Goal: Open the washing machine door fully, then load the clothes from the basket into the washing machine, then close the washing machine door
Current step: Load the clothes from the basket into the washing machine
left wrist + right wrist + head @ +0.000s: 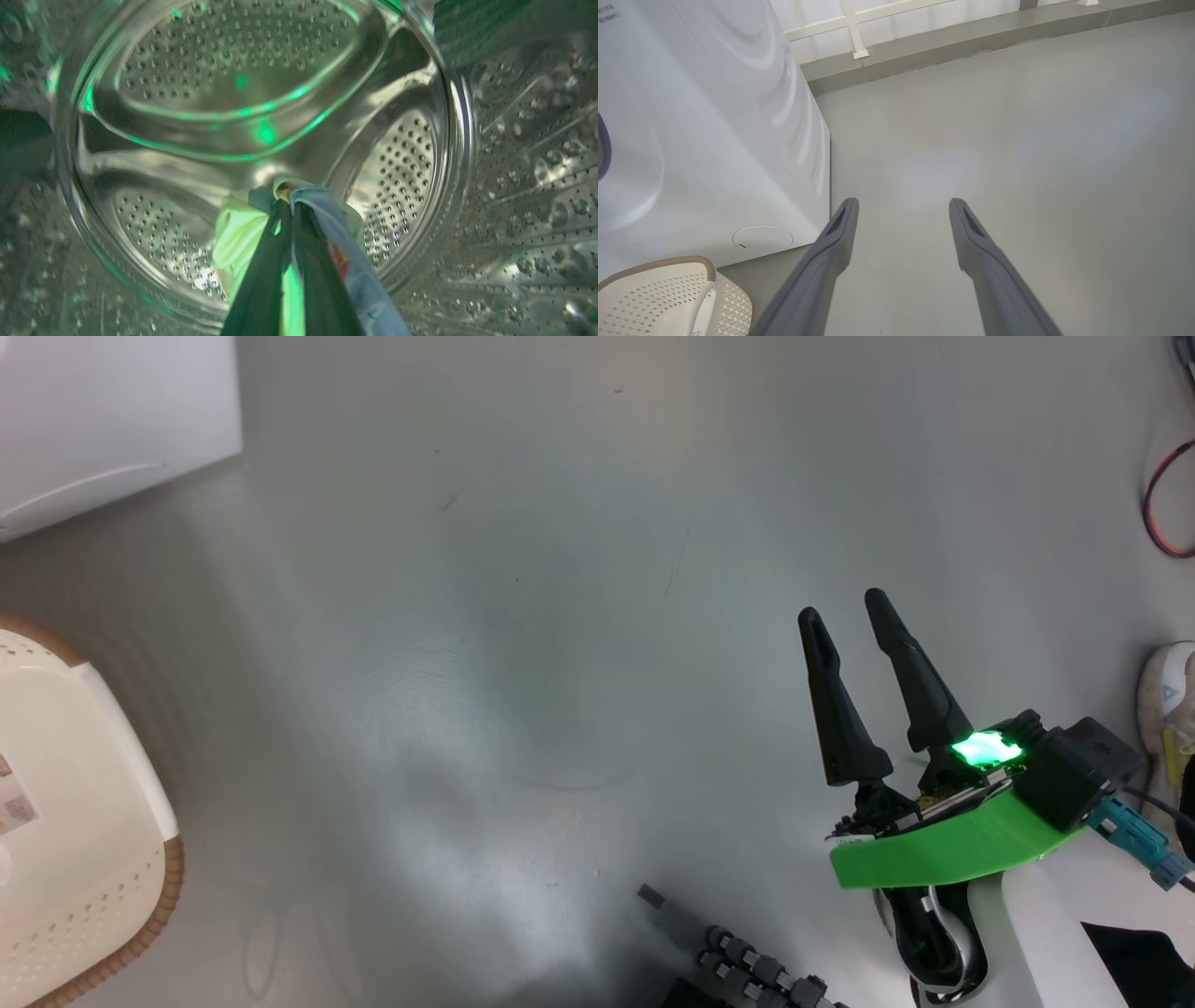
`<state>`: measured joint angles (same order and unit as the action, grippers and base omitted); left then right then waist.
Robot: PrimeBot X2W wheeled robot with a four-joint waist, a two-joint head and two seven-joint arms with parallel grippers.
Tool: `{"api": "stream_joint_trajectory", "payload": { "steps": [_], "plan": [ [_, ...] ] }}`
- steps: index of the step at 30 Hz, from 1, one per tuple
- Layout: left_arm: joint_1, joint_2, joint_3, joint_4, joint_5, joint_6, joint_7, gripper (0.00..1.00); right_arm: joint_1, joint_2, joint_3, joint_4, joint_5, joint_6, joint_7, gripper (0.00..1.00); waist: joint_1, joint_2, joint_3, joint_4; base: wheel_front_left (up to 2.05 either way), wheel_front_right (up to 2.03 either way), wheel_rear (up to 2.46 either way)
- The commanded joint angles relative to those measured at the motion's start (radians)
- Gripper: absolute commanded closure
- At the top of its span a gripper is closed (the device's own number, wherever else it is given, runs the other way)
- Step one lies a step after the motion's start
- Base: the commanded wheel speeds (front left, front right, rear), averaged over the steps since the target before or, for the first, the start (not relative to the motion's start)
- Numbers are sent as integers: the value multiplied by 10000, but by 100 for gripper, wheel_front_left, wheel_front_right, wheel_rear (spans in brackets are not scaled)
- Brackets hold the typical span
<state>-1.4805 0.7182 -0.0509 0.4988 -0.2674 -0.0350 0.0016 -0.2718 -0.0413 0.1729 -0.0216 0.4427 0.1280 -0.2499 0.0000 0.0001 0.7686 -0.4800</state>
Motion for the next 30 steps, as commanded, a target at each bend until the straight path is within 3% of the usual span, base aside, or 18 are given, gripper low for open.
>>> {"api": "stream_joint_trajectory", "payload": {
  "steps": [1, 9, 17, 18, 19, 30],
  "plan": [
    [-118, 510, 25, -221, 148, 80, -152, 100, 121, -89, 173, -192, 45, 27, -118, 0, 0, -1, 18, 29, 0, 0, 0],
    [123, 327, -157, 551, -60, 93, 380, 100, 31, -89, 86, -241, 10, 27, -118, 0, 0, -1, 169, 243, 0, 0, 0],
    [980, 117, 14, 813, -724, 337, 2075, 100, -61, -89, 85, -213, -4, 27, -118, 0, 0, -1, 168, 376, 0, 0, 0],
    [1040, 122, 9, 763, -731, 407, 2229, 61, -78, -89, 98, -204, -5, 27, -118, 0, 0, -1, 171, 388, 0, 0, 0],
    [1101, 109, 26, 723, -775, 463, 2369, 2, -97, -89, 108, -196, -6, 27, -118, 0, 0, -1, 169, 396, 0, 0, 0],
    [1421, 89, 76, 440, -1046, 462, 2363, 0, -288, -89, 28, -314, -65, 27, -118, 0, 0, -1, 70, 489, 0, 0, 0]
  ]
}}
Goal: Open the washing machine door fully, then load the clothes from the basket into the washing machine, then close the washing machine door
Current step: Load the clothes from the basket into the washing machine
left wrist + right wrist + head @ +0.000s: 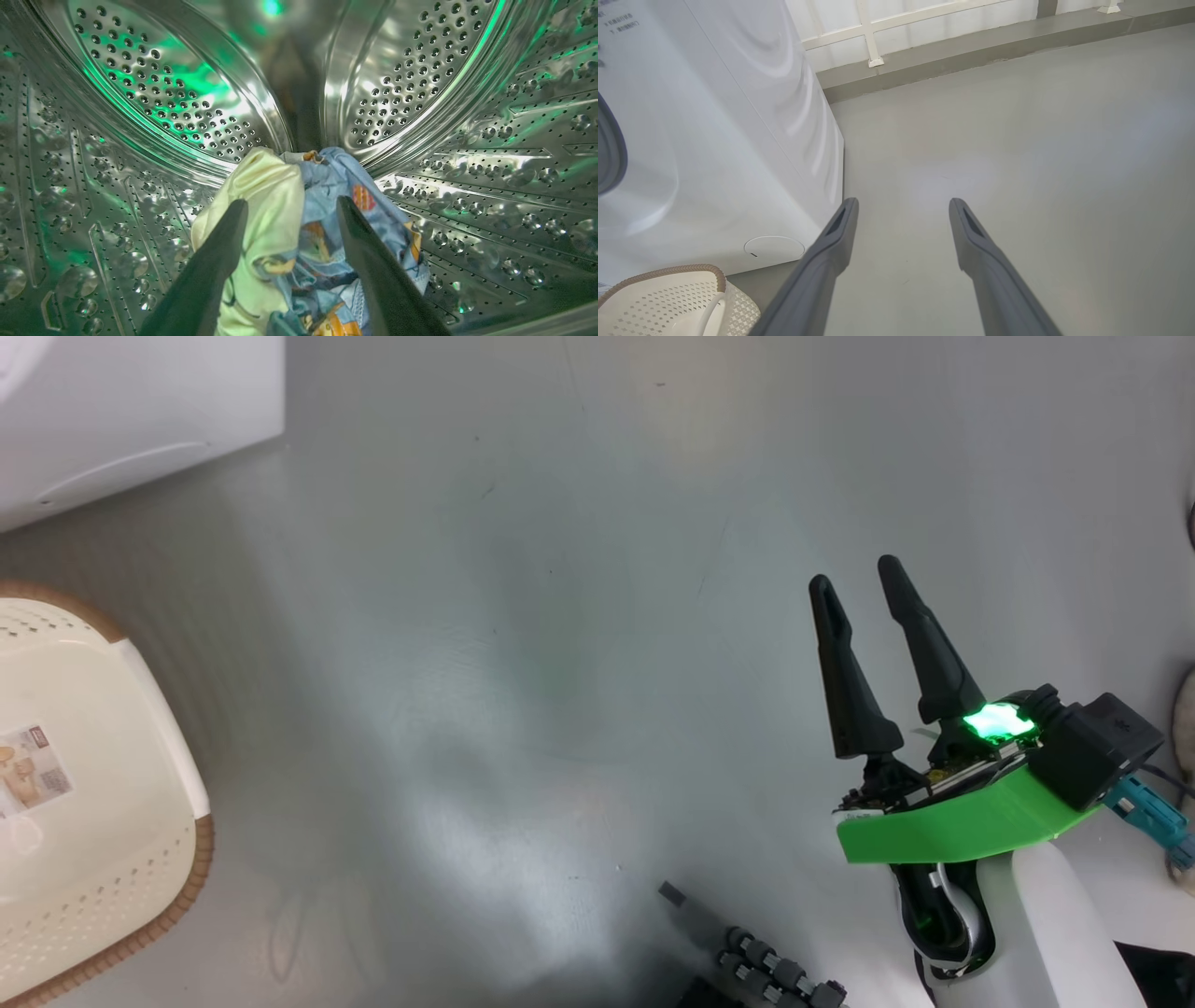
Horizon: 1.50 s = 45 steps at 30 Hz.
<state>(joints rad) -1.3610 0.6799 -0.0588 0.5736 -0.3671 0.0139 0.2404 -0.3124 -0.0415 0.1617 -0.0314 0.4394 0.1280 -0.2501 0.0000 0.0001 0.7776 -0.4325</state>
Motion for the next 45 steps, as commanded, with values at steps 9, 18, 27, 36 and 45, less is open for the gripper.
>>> {"api": "stream_joint_trajectory", "payload": {
  "steps": [9, 18, 27, 36, 45],
  "plan": [
    [1367, 124, 441, -1, -426, -163, -1759, 0, 233, -87, -215, -233, -371, 27, -116, 0, 0, -1, -639, 481, 0, 0, 0],
    [3824, -659, 879, -989, -924, -18, -3594, 0, 495, -87, -544, -253, -915, 27, -116, 0, 0, -1, -1352, 1331, 0, 0, 0],
    [7583, -1844, 819, -3582, -847, 722, -4592, 0, 814, -87, -794, -186, -1629, 27, -116, 0, 0, -1, -2227, 2349, 0, 0, 0],
    [10905, -3239, 96, -6026, -354, 1763, -4806, 0, 1391, -87, -948, 57, -2390, 27, -116, 0, 0, -1, -3379, 3235, 0, 0, 0],
    [12824, -3921, -267, -6855, -198, 2210, -4913, 0, 2072, -89, -1097, 295, -2957, 27, -116, 0, 0, -1, -4490, 3840, 0, 0, 0]
  ]
}}
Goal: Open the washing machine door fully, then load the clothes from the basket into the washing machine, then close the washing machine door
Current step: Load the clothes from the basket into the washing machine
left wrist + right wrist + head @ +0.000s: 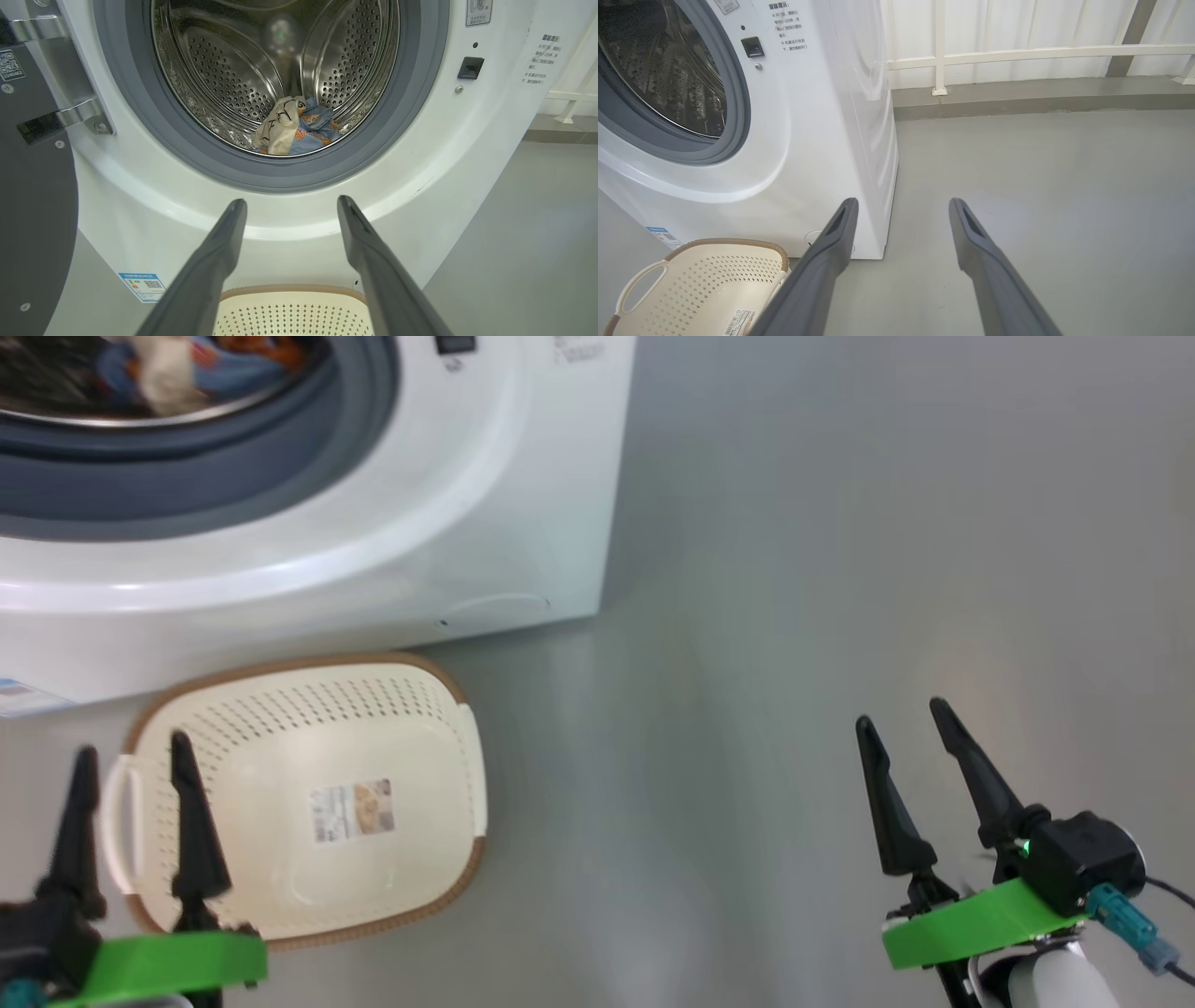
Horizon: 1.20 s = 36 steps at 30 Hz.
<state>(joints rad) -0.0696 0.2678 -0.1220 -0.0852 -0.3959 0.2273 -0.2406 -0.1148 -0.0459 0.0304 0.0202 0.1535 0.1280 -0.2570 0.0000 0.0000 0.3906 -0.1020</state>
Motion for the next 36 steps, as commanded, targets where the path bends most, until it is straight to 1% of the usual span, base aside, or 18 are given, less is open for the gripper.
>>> {"api": "stream_joint_trajectory", "payload": {
  "steps": [1, 8, 13, 21, 36],
  "plan": [
    [60, 163, 323, -265, 104, 70, -115, 0, 167, -47, 201, -186, -152, 27, -47, 0, 0, 0, -760, 594, 0, 0, 0],
    [848, -64, 16, 14, 62, -111, -159, 0, 650, -129, 169, -65, -292, 27, 64, 0, 0, 0, -1785, 870, 0, 0, 0],
    [1195, -194, -240, 224, -55, -435, -179, 0, 977, -196, 206, -151, -309, 27, 281, 0, 0, 0, -2464, 961, 0, 0, 0],
    [1587, -215, -473, 672, -151, -712, -189, 0, 1450, -184, 312, -461, -321, 27, 630, 0, 0, 0, -3195, 1004, 0, 0, 0],
    [1991, -103, -580, 718, -196, -624, -66, 0, 1949, -130, 259, -612, -304, 27, 884, 0, 0, 0, -3942, 908, 0, 0, 0]
  ]
}}
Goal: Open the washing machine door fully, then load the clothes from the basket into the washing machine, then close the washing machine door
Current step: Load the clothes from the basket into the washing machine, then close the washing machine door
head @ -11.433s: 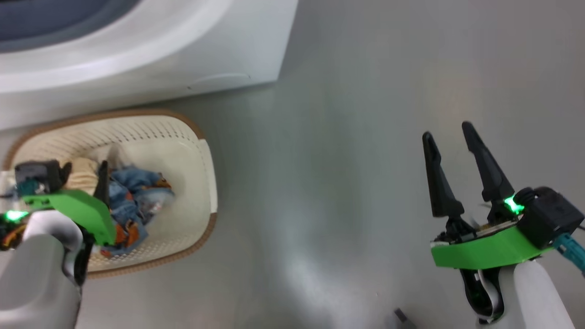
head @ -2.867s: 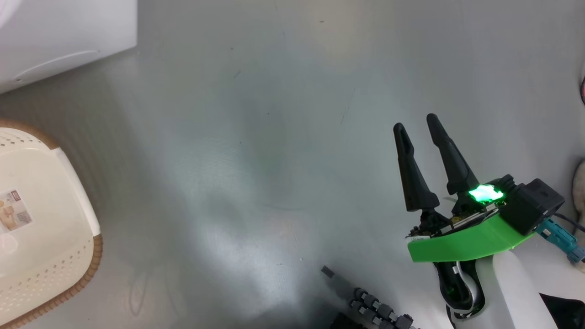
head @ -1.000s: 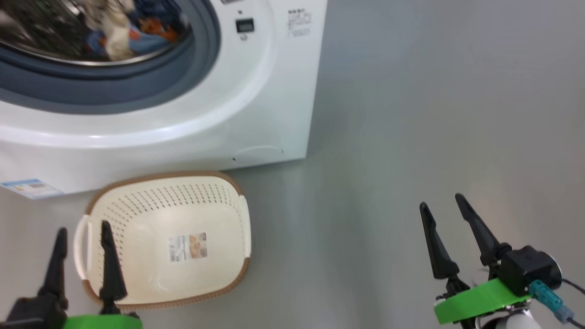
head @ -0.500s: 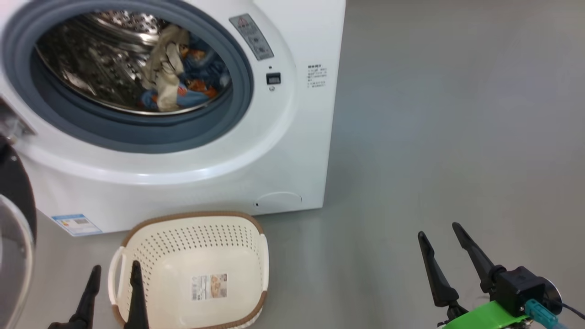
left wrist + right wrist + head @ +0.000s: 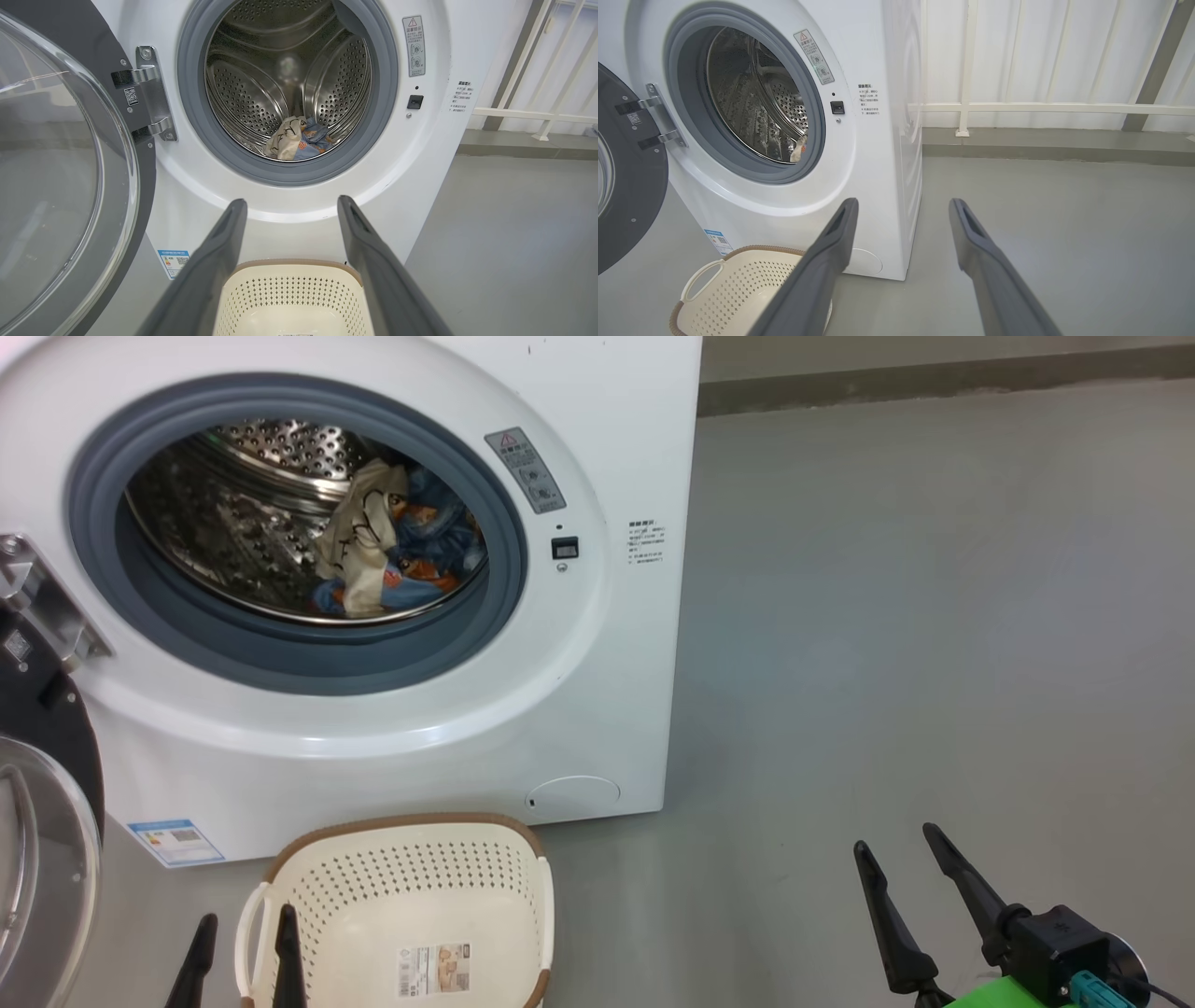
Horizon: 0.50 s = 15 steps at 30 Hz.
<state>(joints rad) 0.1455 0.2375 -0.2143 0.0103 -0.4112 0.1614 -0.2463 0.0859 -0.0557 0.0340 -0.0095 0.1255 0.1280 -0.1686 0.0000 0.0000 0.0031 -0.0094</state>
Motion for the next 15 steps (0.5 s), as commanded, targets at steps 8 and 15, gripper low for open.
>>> {"api": "stream_joint_trajectory", "payload": {
  "steps": [8, 15],
  "plan": [
    [-84, 251, 316, -323, -55, 98, 39, 0, 13, -11, 198, -373, -24, 27, 29, 0, 0, 0, -166, -25, 0, 0, 0],
    [-70, 294, 267, -362, -52, 135, 62, 0, 43, 8, 180, -415, -33, 27, 29, 0, 0, 0, -138, -37, 0, 0, 0]
  ]
}}
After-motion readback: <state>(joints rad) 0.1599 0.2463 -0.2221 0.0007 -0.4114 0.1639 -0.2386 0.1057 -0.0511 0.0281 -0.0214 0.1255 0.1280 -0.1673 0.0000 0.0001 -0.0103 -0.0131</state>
